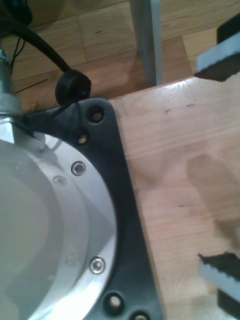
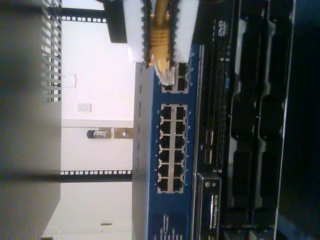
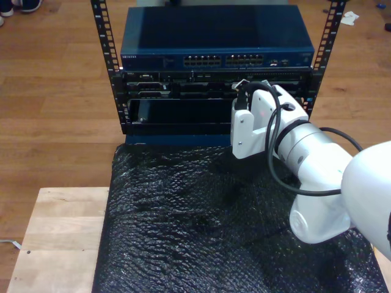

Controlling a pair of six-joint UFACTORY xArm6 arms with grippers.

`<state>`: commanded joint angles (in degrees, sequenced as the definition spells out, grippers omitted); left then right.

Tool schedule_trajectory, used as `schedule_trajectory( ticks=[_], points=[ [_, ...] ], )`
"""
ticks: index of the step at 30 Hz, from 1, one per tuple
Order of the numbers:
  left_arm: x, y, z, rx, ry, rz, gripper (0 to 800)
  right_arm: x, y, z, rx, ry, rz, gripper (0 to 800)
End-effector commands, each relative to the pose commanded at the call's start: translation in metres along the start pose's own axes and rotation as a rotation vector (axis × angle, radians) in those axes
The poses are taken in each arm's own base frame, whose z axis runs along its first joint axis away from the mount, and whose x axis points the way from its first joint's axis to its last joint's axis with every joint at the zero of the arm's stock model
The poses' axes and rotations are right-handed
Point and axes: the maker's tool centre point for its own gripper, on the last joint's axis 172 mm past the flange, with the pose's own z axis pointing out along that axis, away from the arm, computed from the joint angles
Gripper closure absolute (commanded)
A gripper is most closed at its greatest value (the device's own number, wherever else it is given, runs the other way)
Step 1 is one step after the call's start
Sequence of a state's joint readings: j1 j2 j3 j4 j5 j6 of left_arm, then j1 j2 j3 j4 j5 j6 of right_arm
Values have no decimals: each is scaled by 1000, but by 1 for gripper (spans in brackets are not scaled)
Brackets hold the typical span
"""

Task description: Grab the cable and plug it in

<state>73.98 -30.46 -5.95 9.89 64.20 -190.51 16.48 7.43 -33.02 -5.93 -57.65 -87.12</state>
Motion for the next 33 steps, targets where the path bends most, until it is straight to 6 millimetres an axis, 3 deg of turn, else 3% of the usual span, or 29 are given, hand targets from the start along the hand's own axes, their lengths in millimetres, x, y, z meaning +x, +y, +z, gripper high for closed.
schedule_trajectory(
  ticks=[12, 17, 23, 33],
  points=[
    [0, 0, 0, 0, 0, 0, 0, -12, -6, -1, 9, -17, 1, 800],
    [0, 0, 0, 0, 0, 0, 0, -20, 13, 8, -20, -32, 3, 800],
    [0, 0, 0, 0, 0, 0, 0, -21, 22, 18, -3, -34, -3, 800],
    [0, 0, 0, 0, 0, 0, 0, -32, 10, 25, -13, -52, 10, 800]
  ],
)
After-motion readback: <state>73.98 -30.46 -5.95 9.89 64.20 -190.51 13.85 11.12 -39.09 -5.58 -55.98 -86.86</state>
